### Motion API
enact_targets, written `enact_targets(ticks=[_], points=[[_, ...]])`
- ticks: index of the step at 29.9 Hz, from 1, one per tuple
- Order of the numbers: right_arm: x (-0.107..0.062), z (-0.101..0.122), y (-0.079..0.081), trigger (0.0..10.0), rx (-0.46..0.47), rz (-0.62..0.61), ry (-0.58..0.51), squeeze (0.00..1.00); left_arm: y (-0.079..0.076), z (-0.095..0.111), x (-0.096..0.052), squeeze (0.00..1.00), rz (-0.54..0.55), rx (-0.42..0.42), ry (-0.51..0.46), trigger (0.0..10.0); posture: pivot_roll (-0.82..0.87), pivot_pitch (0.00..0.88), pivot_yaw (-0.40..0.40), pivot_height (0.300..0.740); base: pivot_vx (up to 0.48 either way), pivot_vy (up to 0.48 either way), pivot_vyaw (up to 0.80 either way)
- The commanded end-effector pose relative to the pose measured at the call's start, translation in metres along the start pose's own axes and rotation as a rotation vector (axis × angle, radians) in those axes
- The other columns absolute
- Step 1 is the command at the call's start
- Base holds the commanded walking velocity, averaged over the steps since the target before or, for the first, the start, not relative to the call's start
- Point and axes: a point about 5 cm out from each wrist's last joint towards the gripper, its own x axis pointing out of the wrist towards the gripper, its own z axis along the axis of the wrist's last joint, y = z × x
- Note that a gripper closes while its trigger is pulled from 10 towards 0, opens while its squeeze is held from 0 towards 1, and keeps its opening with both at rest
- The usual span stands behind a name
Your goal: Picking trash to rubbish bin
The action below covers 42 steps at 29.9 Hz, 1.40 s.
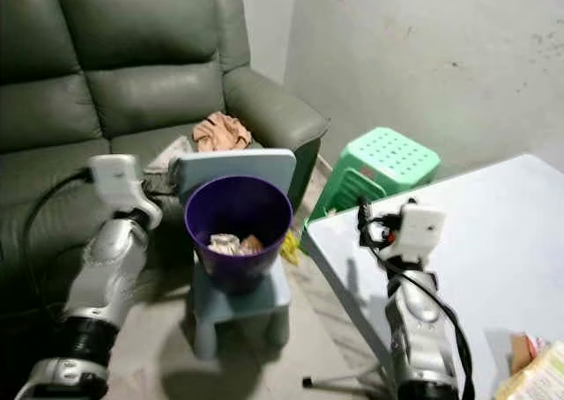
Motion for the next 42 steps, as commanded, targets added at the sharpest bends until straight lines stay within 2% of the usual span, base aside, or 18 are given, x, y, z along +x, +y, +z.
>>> enact_targets(ticks=[1,12,21,30,42], points=[[0.001,0.004,0.0,10.0,-0.007,-0.003,-0.009,0.0,0.002,0.002,0.002,0.0,0.006,0.018,-0.005,10.0,-0.02,0.0,-0.079,0.74,0.0,0.0,-0.76],[-0.001,0.002,-0.001,10.0,-0.014,-0.003,0.0,0.0,-0.001,-0.001,0.001,0.0,-0.008,0.032,0.001,10.0,-0.02,0.0,-0.078,0.74,0.0,0.0,-0.76],[-0.005,0.0,0.0,10.0,-0.027,0.005,0.016,0.0,-0.012,-0.004,-0.002,0.0,-0.065,0.075,0.002,10.0,-0.03,0.0,-0.075,0.74,0.0,0.0,-0.77],[-0.006,-0.002,0.001,10.0,-0.038,0.015,0.027,0.0,-0.016,-0.006,-0.004,0.0,-0.098,0.097,0.003,10.0,-0.03,0.0,-0.073,0.74,0.0,0.0,-0.76],[-0.011,-0.005,0.003,10.0,-0.048,0.031,0.047,0.0,-0.032,-0.016,-0.012,0.0,-0.164,0.107,0.029,10.0,-0.04,0.0,-0.069,0.74,0.0,0.0,-0.76]])
